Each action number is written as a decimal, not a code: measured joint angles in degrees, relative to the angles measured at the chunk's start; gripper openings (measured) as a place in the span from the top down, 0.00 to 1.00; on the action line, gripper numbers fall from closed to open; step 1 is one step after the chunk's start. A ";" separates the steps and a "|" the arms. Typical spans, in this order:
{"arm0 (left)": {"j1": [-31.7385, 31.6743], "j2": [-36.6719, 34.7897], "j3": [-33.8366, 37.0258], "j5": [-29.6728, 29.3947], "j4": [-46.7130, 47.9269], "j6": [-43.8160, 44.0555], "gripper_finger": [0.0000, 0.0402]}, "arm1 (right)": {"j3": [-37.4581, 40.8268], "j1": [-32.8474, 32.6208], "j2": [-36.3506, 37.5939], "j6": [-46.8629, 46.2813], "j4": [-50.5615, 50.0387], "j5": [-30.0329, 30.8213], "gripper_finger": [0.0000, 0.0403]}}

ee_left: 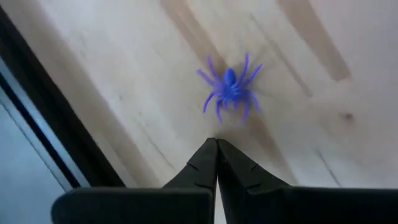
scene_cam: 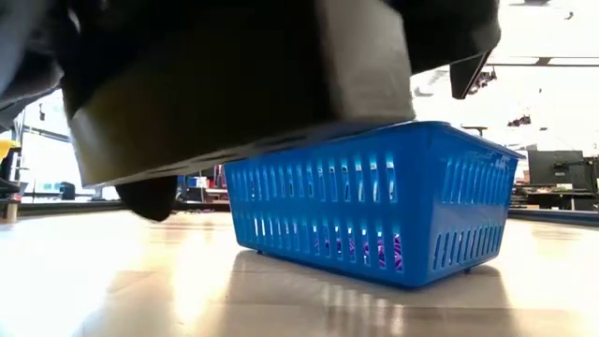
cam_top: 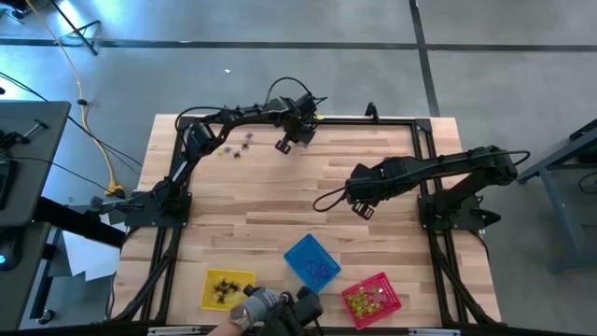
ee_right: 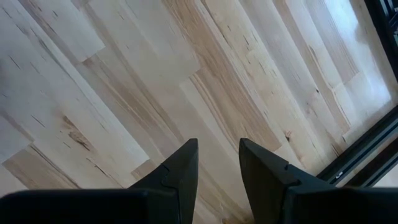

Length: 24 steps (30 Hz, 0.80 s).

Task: Sort Halloween decoration
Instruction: Put the violet spider toy into the blue bin

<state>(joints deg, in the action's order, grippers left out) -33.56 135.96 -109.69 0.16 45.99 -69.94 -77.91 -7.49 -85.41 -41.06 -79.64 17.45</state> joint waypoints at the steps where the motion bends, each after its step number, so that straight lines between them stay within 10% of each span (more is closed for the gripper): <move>1: 0.18 -0.04 0.00 0.02 0.07 -0.57 1.00 | 0.00 0.00 0.00 0.00 -0.02 0.00 0.72; 24: 1.36 -0.21 -1.09 -3.66 -0.22 -9.33 1.00 | 0.00 0.00 0.00 0.02 0.22 -0.02 0.72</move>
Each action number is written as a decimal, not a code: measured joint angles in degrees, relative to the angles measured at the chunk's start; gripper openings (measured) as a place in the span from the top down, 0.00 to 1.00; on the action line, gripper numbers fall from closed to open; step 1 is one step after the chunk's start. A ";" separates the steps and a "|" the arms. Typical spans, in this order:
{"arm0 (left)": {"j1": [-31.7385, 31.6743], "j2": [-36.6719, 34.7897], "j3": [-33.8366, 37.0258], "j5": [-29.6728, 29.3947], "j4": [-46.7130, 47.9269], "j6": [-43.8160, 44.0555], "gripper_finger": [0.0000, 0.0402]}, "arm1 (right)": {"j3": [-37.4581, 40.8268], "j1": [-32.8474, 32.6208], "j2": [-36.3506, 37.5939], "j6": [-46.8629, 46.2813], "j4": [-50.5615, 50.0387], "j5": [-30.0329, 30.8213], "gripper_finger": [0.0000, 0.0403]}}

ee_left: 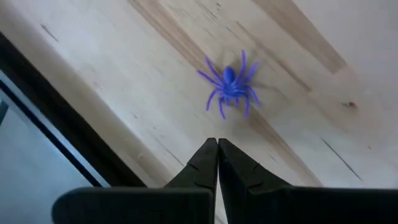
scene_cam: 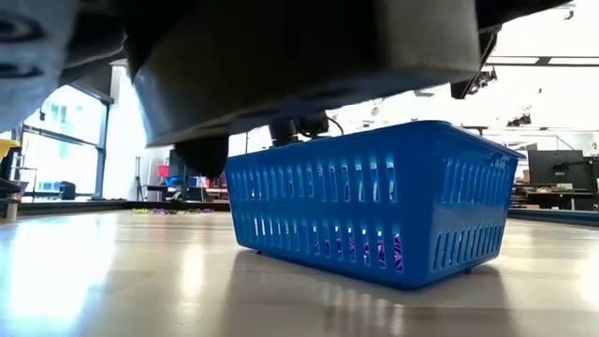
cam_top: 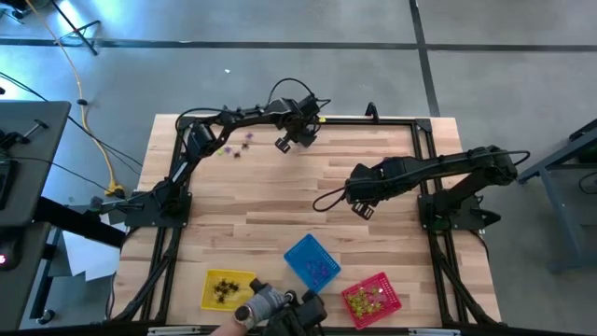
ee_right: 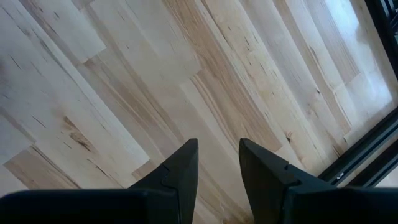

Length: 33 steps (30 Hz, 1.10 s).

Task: Sort Halloween decoration
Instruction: Put the violet spider toy into the blue bin

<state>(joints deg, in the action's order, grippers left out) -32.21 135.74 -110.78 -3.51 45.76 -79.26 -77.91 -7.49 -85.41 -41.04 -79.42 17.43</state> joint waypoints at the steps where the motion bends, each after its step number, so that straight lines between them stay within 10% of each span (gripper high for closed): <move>1: 0.14 0.00 0.00 -0.52 0.06 -0.45 1.00 | 0.00 0.00 0.00 0.00 0.00 0.00 0.72; 33: 1.40 0.00 0.00 -2.63 -0.56 -18.16 1.00 | 0.00 -0.02 0.00 -0.46 -0.02 -0.02 0.72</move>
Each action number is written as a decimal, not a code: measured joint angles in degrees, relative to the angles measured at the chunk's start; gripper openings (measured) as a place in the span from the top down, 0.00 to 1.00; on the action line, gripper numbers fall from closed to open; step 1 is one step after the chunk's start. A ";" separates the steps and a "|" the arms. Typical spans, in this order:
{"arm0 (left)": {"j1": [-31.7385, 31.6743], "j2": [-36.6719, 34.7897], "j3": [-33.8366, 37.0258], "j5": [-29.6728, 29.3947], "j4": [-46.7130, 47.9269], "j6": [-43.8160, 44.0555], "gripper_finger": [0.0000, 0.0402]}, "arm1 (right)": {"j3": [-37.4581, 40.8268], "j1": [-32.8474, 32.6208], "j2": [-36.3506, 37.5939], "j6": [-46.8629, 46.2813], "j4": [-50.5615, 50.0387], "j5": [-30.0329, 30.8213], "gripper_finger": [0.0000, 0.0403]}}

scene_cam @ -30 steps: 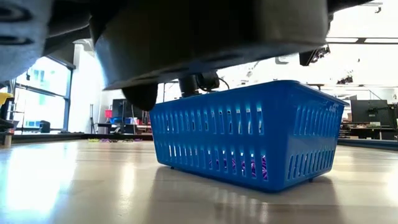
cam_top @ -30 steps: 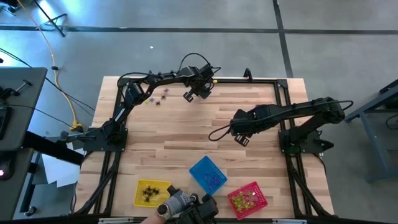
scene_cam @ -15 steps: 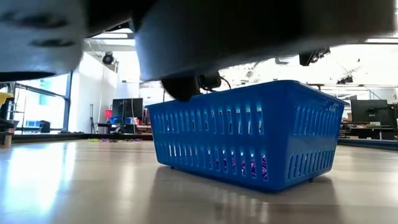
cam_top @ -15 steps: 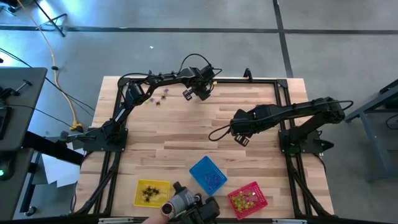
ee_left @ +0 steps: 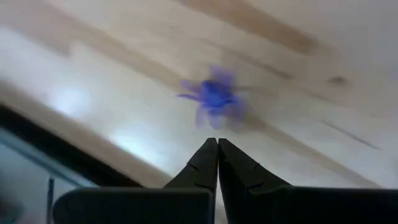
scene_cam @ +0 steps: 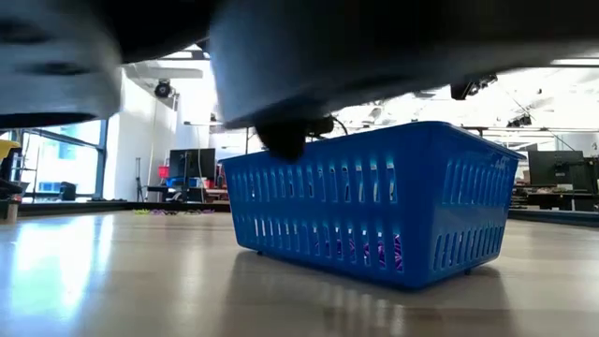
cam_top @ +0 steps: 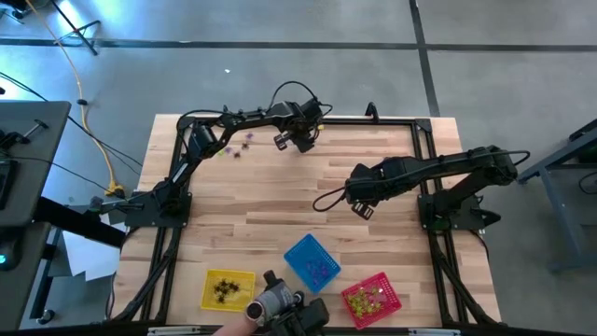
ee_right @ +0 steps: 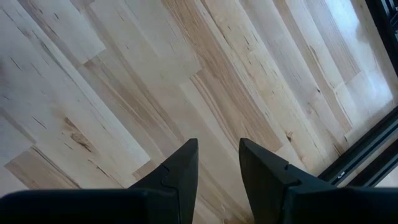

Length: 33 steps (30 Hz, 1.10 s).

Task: Sort Halloween decoration
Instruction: Put the violet spider toy into the blue bin

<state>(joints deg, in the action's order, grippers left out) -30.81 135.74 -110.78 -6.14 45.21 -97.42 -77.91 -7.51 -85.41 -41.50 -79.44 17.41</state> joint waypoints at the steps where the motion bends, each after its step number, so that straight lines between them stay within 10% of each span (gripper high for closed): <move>1: -0.02 0.00 0.00 0.01 0.72 -0.61 1.00 | 0.00 0.00 0.00 0.00 0.00 -0.02 0.72; 33: 0.87 0.00 0.00 -2.16 -0.96 -22.30 1.00 | 0.02 0.00 0.00 -0.93 0.00 -1.38 0.72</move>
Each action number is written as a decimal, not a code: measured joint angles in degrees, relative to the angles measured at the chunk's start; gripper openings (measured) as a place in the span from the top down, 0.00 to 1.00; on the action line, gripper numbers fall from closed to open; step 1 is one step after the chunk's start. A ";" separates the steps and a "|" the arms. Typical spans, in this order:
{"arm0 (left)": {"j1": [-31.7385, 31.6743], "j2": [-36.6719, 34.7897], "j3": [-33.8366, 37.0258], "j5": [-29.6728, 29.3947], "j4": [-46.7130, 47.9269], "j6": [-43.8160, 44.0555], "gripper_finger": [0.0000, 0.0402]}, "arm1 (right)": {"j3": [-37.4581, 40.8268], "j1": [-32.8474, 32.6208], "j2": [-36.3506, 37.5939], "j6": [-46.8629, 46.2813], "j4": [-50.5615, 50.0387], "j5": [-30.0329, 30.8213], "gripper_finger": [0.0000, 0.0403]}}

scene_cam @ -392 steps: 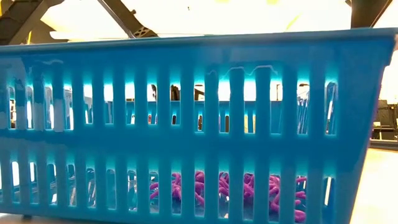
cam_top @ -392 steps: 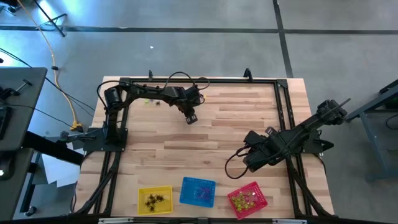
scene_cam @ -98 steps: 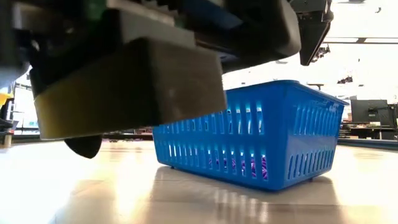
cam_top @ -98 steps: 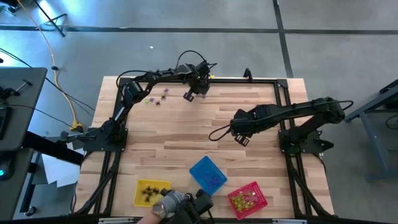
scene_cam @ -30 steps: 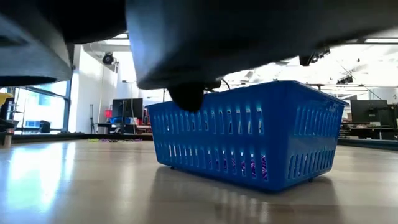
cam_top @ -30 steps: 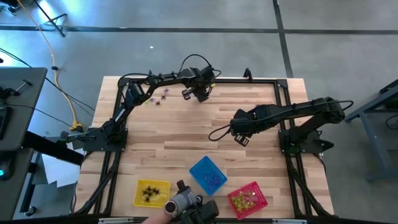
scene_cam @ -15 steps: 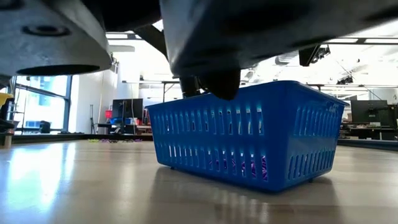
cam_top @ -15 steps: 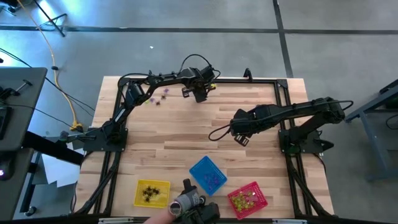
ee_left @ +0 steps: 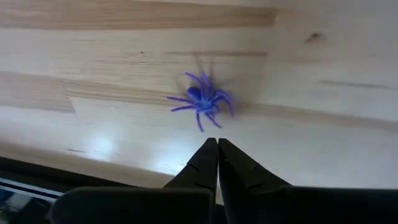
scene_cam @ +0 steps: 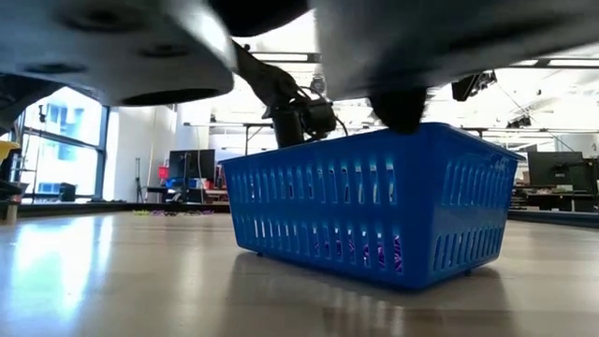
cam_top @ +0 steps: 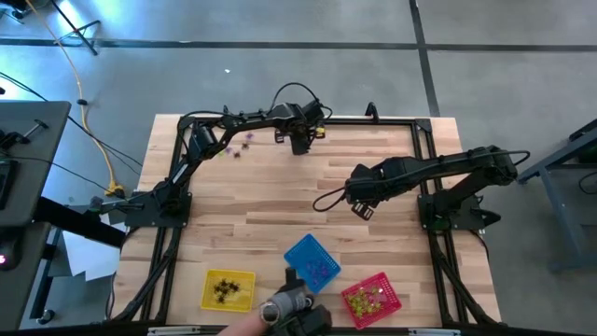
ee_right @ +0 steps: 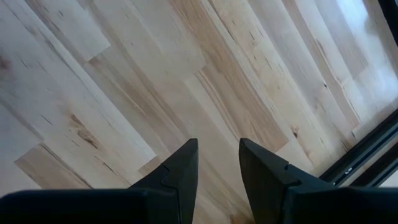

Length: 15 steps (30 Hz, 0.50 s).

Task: Sort Halloween decoration
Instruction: Put the violet spider toy into the blue bin

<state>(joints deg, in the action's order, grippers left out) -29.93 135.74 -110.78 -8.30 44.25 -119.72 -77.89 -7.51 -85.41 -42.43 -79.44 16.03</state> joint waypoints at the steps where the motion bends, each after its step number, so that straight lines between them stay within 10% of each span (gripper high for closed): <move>1: 0.00 0.00 0.00 -0.01 -0.51 -0.75 1.00 | 0.00 -0.01 0.00 0.01 0.00 0.00 0.72; 15: -0.04 0.00 0.00 0.07 0.89 -0.71 1.00 | 0.00 0.03 0.00 -0.18 0.00 -1.47 0.72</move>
<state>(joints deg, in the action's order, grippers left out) -29.97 135.74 -110.78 -8.23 45.14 -120.43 -77.89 -7.49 -85.41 -42.61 -79.44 14.56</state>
